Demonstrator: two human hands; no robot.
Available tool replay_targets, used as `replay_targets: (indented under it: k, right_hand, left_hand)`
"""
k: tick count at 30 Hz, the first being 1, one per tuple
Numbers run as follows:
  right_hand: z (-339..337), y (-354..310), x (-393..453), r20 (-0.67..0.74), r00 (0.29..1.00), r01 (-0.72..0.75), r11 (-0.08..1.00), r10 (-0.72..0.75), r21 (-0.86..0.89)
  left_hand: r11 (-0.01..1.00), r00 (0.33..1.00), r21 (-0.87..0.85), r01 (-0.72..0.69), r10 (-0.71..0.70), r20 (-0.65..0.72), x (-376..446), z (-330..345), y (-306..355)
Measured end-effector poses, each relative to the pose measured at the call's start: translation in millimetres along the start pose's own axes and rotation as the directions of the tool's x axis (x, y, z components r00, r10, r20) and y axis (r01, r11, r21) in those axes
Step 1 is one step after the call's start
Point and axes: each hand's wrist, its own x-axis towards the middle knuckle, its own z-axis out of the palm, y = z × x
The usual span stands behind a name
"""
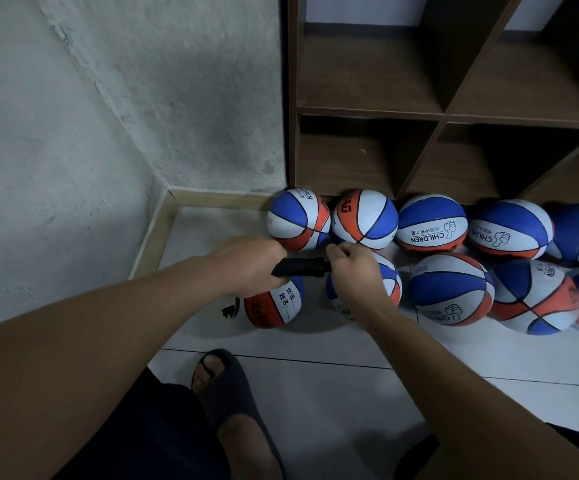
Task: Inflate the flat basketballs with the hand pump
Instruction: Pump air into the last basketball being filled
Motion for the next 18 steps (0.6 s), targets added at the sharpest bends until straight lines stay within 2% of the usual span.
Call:
replay_targets:
  k: [2,4,6,9,12,15,18]
  right_hand:
    - [-19,-1,10,-0.061,0.998,-0.011,0.999,0.008,-0.037]
    - [-45,1,23,-0.127,0.988,-0.081,0.996,0.085,0.035]
    - [-67,4,33,-0.095,0.981,-0.160,0.980,0.171,0.118]
    - [-71,12,37,-0.046,0.975,-0.207,0.968,0.216,0.141]
    - [-47,9,24,-0.084,0.981,-0.170,0.984,0.174,0.051]
    - [-22,3,9,-0.103,0.988,-0.107,0.992,0.113,0.065]
    - [-6,-2,0,-0.038,0.993,-0.104,0.991,0.108,0.087]
  left_hand:
    - [0.999,1.000,-0.036,0.018,-0.017,0.021,-1,-2,-6]
    - [0.997,0.999,-0.060,0.042,-0.040,0.037,-3,-5,-15]
    - [0.993,0.996,-0.093,0.069,-0.064,0.055,-5,-8,-23]
    - [0.994,0.996,-0.071,0.078,-0.075,0.049,-7,-9,-18]
    - [0.996,0.996,-0.017,0.083,-0.082,0.025,-6,-9,-7]
    - [0.997,0.997,0.004,0.074,-0.074,-0.009,-5,-7,1]
    - [0.999,0.998,0.003,0.046,-0.045,-0.031,-4,-3,7]
